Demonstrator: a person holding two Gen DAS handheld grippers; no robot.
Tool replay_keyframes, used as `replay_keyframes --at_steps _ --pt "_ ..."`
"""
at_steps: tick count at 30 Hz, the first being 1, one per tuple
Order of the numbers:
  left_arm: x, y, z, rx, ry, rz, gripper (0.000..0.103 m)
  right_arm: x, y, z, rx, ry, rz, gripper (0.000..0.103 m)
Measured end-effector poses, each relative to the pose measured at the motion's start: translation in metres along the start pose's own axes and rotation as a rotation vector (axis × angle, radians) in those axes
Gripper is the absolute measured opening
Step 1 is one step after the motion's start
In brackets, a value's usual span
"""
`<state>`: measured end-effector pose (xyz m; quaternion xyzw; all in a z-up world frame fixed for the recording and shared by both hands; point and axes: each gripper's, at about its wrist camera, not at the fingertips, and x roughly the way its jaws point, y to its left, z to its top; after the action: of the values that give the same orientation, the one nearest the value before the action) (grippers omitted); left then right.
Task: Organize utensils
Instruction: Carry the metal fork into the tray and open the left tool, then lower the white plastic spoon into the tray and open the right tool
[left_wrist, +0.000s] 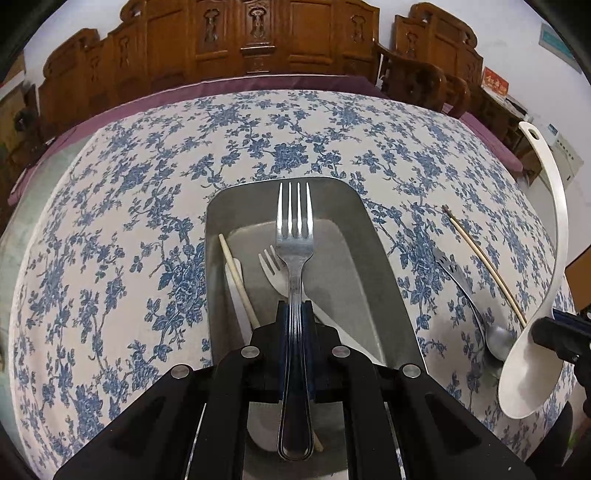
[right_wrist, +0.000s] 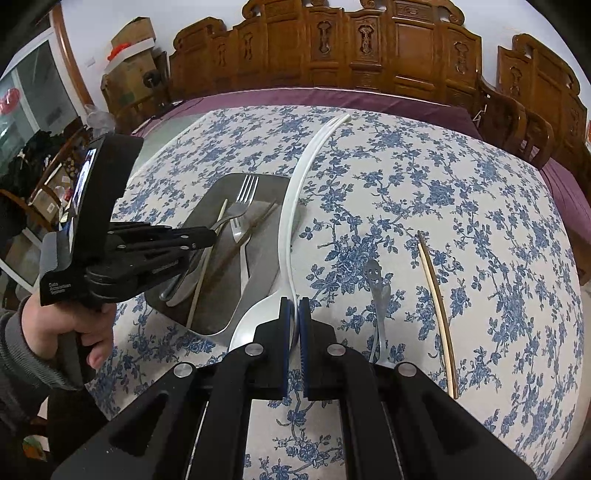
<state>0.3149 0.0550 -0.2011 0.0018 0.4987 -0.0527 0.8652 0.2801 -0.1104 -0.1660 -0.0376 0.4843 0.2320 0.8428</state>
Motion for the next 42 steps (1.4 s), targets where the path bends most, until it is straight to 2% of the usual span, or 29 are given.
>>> replay_keyframes --at_steps 11,17,26,30,34,42 --pt "0.004 0.003 0.002 0.001 0.004 0.005 0.007 0.009 0.003 0.004 -0.011 0.008 0.011 0.006" --pt "-0.016 0.015 -0.004 -0.010 -0.030 -0.002 0.007 0.018 0.015 0.009 -0.029 0.014 0.022 0.006" --pt "-0.050 0.038 -0.016 -0.013 -0.075 0.028 0.008 0.040 0.047 0.021 -0.074 0.022 0.052 0.006" --pt "-0.064 0.047 -0.023 -0.010 -0.093 0.033 0.020 0.056 0.055 0.026 -0.068 0.039 0.070 0.006" --pt "-0.074 0.052 -0.028 -0.014 -0.106 0.037 0.021 0.071 0.061 0.028 -0.074 0.061 0.071 0.006" --pt "-0.088 0.062 -0.040 -0.034 -0.120 0.035 0.038 0.093 0.071 0.030 -0.077 0.095 0.092 0.006"
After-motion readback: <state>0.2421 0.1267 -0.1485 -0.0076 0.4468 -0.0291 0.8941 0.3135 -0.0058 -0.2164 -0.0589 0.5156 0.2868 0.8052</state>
